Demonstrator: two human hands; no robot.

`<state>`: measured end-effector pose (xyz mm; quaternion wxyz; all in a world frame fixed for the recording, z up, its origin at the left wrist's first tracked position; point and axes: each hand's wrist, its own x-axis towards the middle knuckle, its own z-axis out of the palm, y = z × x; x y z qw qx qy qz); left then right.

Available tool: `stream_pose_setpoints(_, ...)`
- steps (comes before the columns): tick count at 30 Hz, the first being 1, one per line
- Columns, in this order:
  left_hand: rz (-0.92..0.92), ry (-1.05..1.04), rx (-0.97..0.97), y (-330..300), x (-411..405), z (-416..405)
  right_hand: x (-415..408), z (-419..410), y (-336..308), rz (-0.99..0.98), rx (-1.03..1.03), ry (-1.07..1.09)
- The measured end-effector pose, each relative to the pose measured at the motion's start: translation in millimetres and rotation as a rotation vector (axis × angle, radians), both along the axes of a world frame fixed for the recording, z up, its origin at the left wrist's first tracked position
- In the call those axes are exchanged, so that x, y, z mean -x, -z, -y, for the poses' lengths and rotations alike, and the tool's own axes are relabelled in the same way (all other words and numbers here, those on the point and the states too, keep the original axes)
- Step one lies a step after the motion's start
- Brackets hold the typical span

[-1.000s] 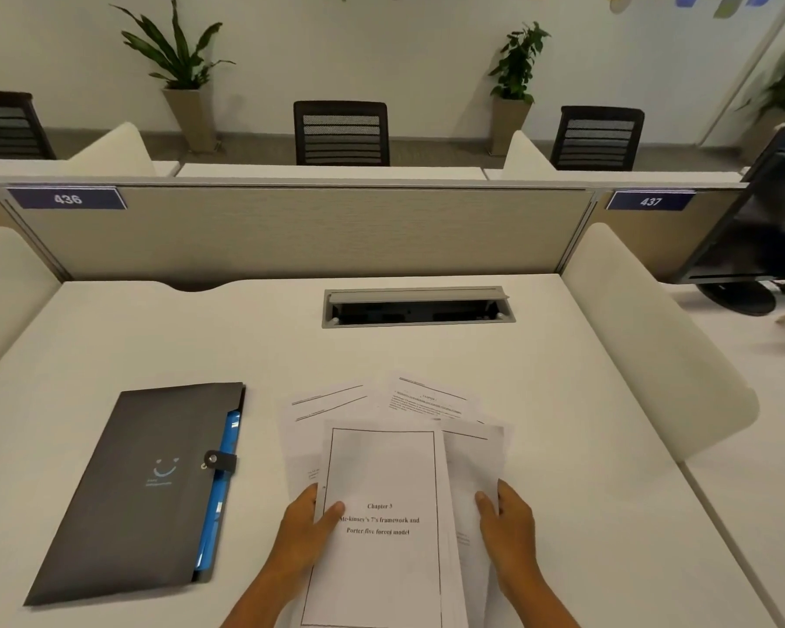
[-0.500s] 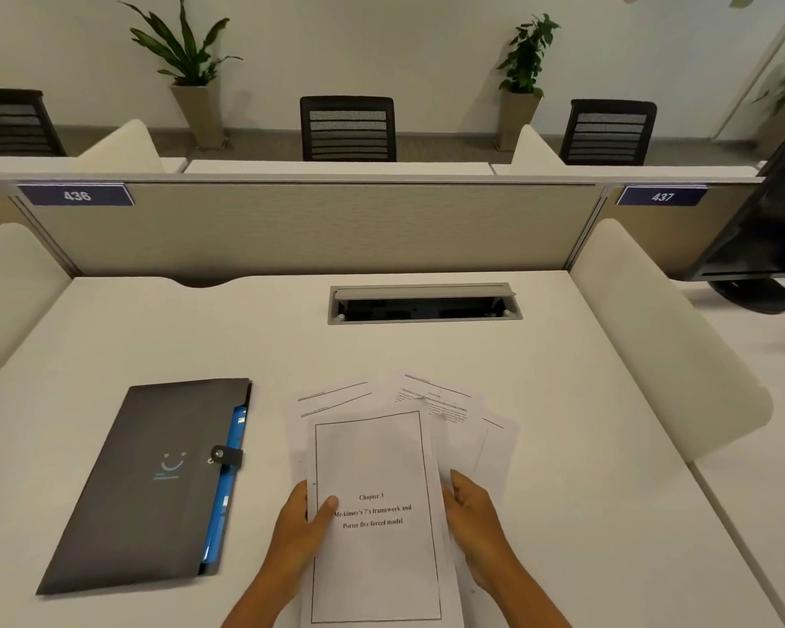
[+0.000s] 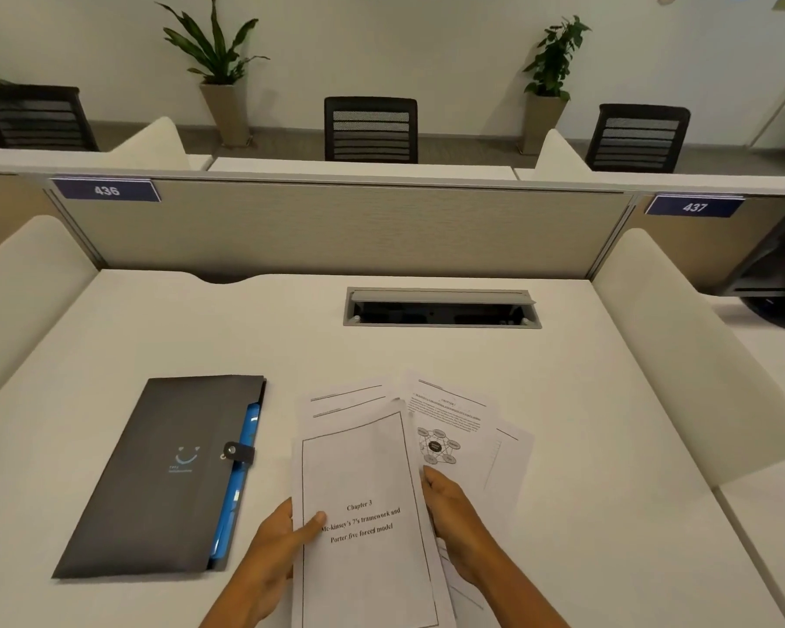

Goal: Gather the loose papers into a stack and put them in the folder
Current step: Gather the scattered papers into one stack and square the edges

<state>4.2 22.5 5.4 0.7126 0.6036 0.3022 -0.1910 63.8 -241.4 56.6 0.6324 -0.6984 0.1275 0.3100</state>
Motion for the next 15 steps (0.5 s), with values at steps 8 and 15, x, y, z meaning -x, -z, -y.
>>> stream_pose_setpoints(8,0.014,-0.117,-0.160,8.4,6.6,-10.8,-73.0,43.0,5.7,0.395,0.533,0.059)
stream_pose_setpoints(15,0.022,-0.276,-0.091,12.3,10.0,-31.8,-115.0,81.1,17.9,0.348,1.000,-0.276)
